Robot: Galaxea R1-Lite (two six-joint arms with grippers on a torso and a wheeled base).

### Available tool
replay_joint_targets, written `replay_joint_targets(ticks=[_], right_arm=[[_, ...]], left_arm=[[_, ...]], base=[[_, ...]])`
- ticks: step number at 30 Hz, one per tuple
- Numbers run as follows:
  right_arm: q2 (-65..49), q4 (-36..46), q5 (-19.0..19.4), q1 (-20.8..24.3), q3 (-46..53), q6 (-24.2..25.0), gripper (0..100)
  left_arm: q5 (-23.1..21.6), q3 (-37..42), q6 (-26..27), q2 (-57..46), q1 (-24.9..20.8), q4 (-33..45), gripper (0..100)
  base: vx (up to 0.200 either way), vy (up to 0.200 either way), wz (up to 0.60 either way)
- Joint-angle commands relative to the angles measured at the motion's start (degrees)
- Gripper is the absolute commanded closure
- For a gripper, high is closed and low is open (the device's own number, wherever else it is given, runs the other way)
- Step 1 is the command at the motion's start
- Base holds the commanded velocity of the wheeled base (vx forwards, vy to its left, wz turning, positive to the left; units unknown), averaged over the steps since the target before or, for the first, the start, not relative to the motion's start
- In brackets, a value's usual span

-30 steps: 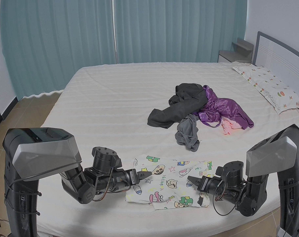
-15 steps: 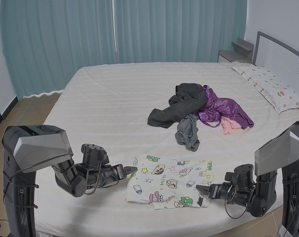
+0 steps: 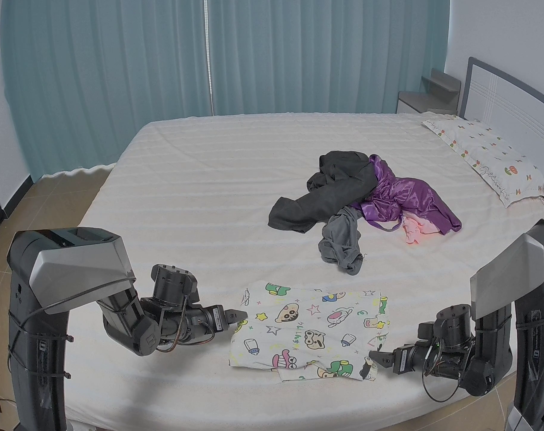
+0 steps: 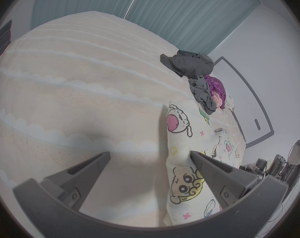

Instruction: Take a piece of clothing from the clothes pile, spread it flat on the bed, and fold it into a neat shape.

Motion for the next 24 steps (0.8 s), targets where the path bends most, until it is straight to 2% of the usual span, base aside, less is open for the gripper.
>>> replay_joint_targets(ticks=[1, 4, 6, 8, 9, 11, 13, 16, 19, 21, 24], right_arm=[[-4.51, -1.02, 0.10, -1.48, -0.01, -0.08, 0], [-6.45, -1.02, 0.45, -2.01, -0.98, 0.54, 0], [-6.62, -1.02, 0.28, -2.10, -2.74, 1.42, 0], [-6.27, -1.02, 0.19, -2.01, -3.62, 2.12, 0], [-4.95, -1.02, 0.01, -1.75, -6.17, 4.76, 0], [-1.70, -1.02, -1.39, -1.13, -8.80, 6.34, 0], [1.64, -1.02, -4.21, -0.96, -11.97, 5.99, 0], [6.30, -0.76, -7.63, -0.87, -17.94, 5.55, 0], [6.47, 4.87, -8.16, -0.87, -21.46, 4.93, 0], [6.47, 8.73, -8.95, -0.87, -23.74, 4.05, 0], [6.74, 11.02, -11.15, -0.87, -26.47, 2.73, 0]], left_arm=[[-0.56, 0.40, -1.25, -3.62, 1.02, 0.04, 0], [-1.88, 0.57, -5.56, -6.25, 0.85, -0.14, 0], [-3.11, 0.31, -10.40, -7.66, -0.12, -0.40, 0], [-3.29, 0.22, -11.36, -7.83, -0.65, -0.49, 0], [-2.93, 0.40, -11.63, -7.57, -1.70, -0.58, 0], [-2.85, 0.93, -11.27, -7.31, -3.11, -0.58, 0], [-2.76, 1.63, -10.04, -7.13, -3.90, -0.31, 0], [-2.58, 3.74, -2.84, -5.64, -5.22, -0.23, 0], [-1.97, 4.53, 1.82, -4.05, -5.57, -0.05, 0], [-1.35, 4.70, 2.96, -3.35, -6.45, 0.04, 0], [0.76, 5.76, 6.13, -3.00, -7.15, 0.74, 0]], base=[[0.000, 0.000, 0.00], [0.000, 0.000, 0.00], [0.000, 0.000, 0.00], [0.000, 0.000, 0.00], [0.000, 0.000, 0.00], [0.000, 0.000, 0.00], [0.000, 0.000, 0.00], [0.000, 0.000, 0.00], [0.000, 0.000, 0.00], [0.000, 0.000, 0.00], [0.000, 0.000, 0.00]])
